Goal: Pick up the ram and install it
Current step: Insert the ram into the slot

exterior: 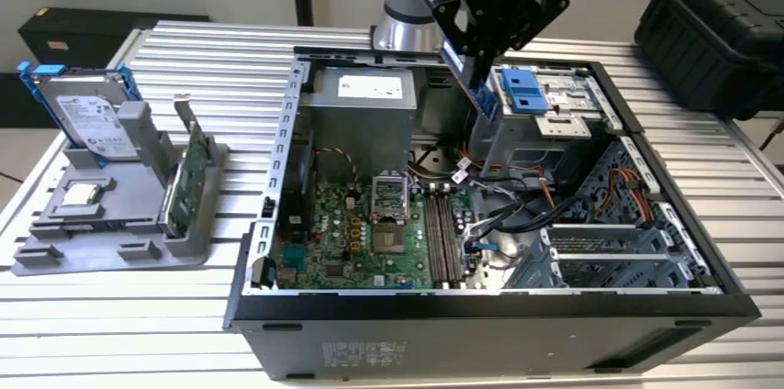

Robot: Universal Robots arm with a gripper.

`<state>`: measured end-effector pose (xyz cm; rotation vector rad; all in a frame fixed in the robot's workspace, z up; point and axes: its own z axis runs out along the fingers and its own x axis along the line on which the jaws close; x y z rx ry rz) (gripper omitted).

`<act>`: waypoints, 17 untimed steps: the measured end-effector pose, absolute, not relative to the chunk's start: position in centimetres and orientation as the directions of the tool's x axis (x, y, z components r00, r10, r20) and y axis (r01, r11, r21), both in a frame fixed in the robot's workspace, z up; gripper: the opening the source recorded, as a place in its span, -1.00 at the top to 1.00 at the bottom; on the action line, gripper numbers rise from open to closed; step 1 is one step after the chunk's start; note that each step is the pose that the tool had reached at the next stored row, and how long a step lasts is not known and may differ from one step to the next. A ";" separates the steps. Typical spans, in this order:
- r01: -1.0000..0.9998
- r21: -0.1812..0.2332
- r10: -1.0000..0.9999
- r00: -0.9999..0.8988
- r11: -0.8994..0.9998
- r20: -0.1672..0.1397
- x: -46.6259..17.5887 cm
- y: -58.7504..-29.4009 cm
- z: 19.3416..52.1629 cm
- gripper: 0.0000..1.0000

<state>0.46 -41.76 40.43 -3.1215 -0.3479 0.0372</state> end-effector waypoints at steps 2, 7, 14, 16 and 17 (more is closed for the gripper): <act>0.205 -0.003 0.205 0.978 -0.979 -0.023 0.5 -41.8 40.4 1.00; 0.168 -0.003 0.168 0.985 -0.986 -0.023 0.5 -41.8 40.4 1.00; 0.125 -0.003 0.125 0.992 -0.992 -0.023 0.5 -41.8 40.4 1.00; 0.117 -0.003 0.117 0.993 -0.993 -0.023 0.5 -41.8 40.4 1.00; 0.117 -0.003 0.117 0.993 -0.993 -0.024 0.5 -41.8 40.4 1.00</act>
